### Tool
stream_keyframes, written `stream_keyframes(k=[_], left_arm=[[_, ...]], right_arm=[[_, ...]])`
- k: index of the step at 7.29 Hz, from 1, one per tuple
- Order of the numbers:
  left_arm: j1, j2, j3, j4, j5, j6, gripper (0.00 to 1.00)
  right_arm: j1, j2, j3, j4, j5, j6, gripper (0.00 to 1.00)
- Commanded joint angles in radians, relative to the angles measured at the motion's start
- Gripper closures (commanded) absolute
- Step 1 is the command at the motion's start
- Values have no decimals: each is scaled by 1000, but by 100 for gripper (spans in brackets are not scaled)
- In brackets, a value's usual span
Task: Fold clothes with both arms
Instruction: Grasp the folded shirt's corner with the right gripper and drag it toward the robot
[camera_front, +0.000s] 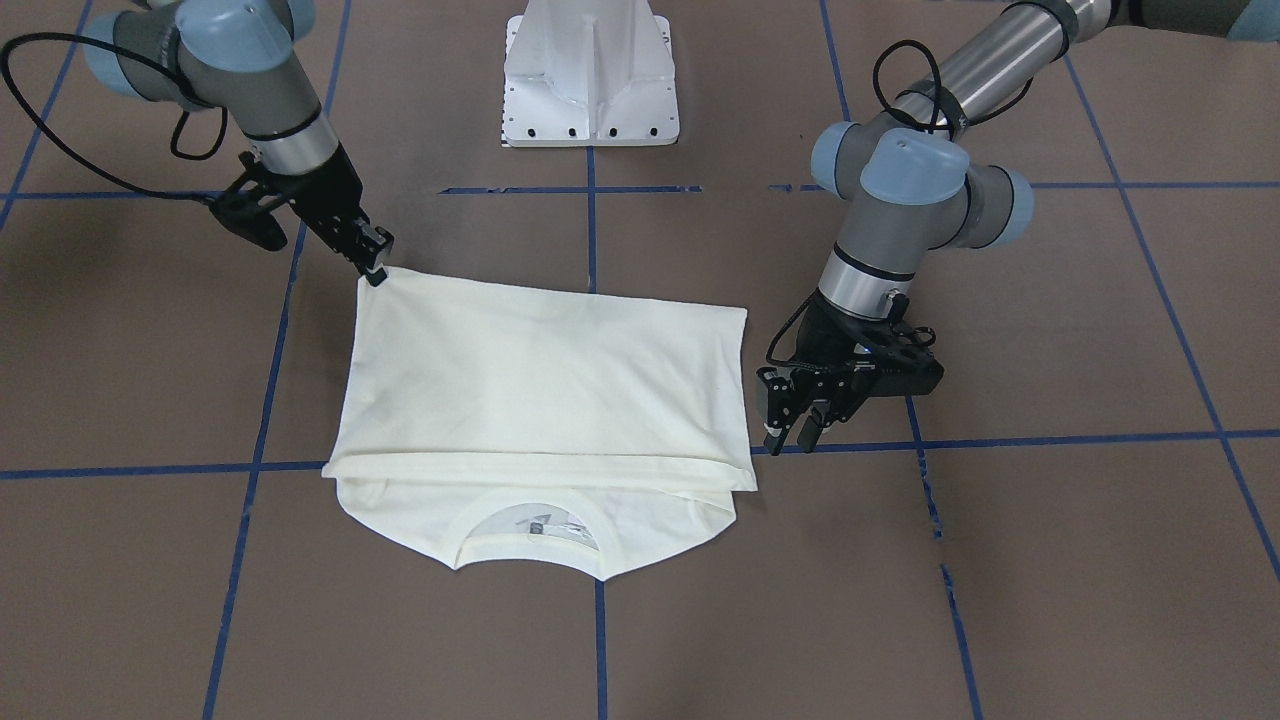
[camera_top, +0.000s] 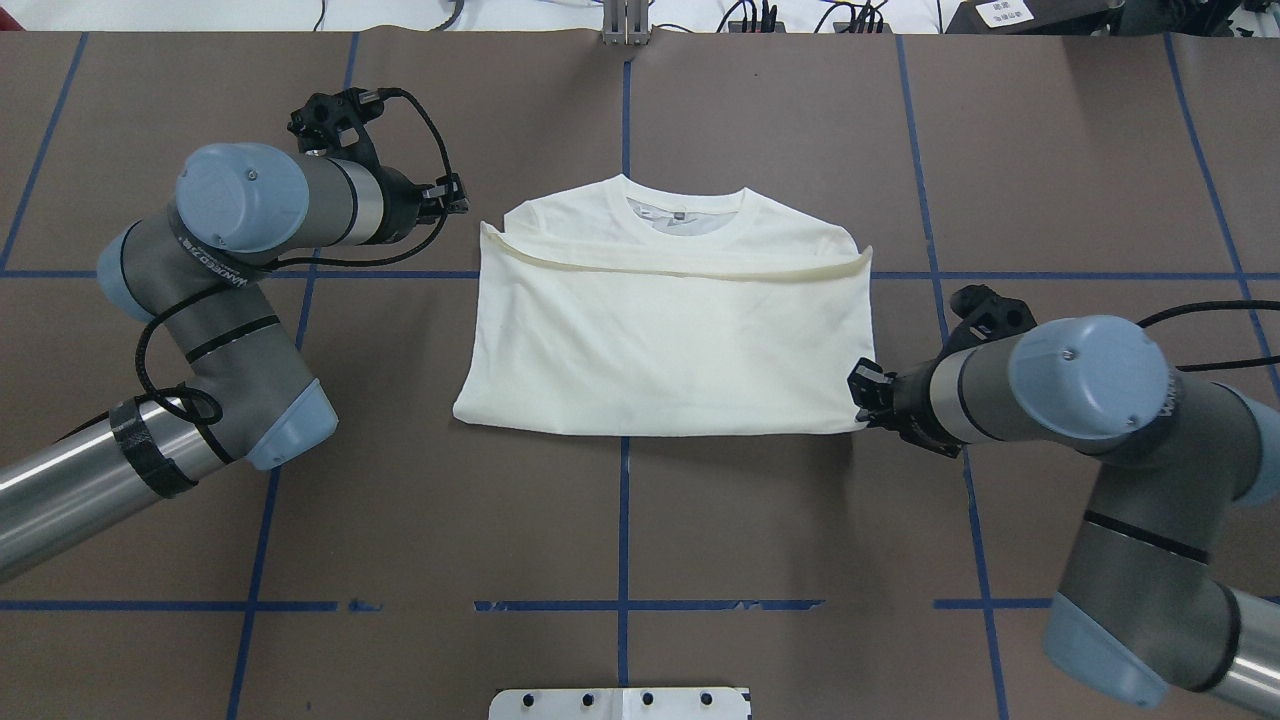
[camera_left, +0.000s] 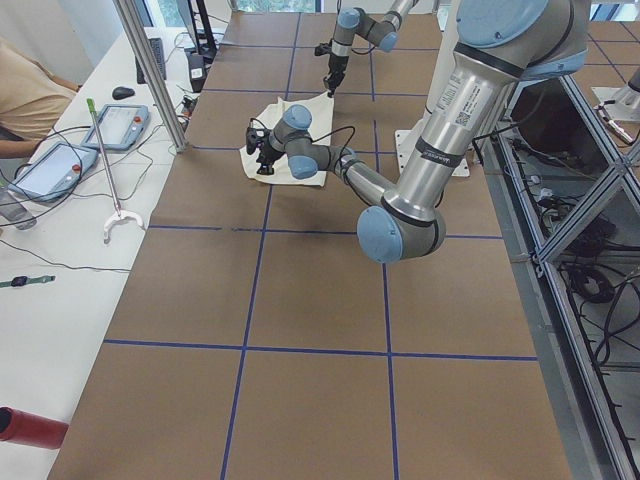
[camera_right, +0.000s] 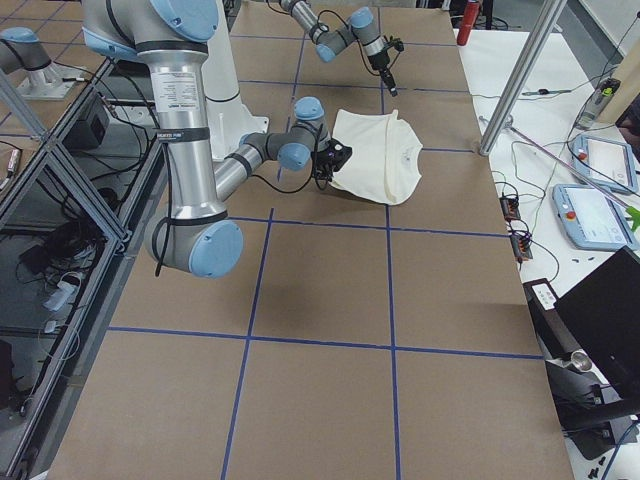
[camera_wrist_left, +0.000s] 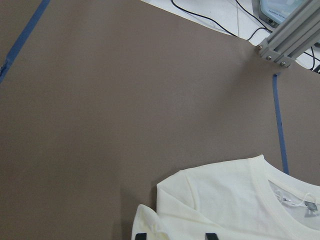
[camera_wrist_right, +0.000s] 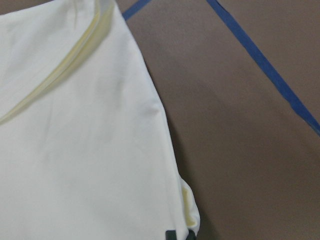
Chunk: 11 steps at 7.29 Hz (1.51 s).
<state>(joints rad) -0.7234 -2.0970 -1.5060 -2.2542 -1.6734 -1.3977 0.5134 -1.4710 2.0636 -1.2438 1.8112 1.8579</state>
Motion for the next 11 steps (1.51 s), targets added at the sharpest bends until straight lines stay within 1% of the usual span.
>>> stream_keyframes(k=[1, 2, 3, 4, 5, 6, 7, 8, 9, 10, 11], left_arm=[[5, 0, -41, 1, -3, -23, 51], [30, 0, -57, 2, -5, -47, 51], [47, 0, -63, 2, -5, -64, 51], [59, 0, -91, 2, -5, -81, 51], [80, 9, -108, 1, -66, -148, 51], [94, 9, -140, 2, -116, -211, 51], [145, 43, -176, 8, -118, -263, 50], [195, 55, -187, 19, -117, -321, 49], [214, 52, -191, 94, -118, -370, 45], [254, 52, -198, 149, -117, -386, 41], [281, 52, -197, 153, -114, -426, 40]], right_arm=[[-96, -110, 154, -2, 147, 12, 100], [-183, -167, 200, 0, 187, 15, 100], [-298, -195, 211, 0, 194, 15, 99], [-359, -192, 211, 0, 189, 18, 81], [-363, -169, 213, 1, 180, 38, 2], [-313, -160, 214, 3, 180, 49, 0], [-199, -125, 204, 1, 178, 47, 0], [-27, -64, 195, 0, 180, 46, 0], [106, -55, 164, 0, 180, 37, 0], [176, -25, 114, 1, 180, 20, 0], [209, 24, 61, 0, 172, 4, 0]])
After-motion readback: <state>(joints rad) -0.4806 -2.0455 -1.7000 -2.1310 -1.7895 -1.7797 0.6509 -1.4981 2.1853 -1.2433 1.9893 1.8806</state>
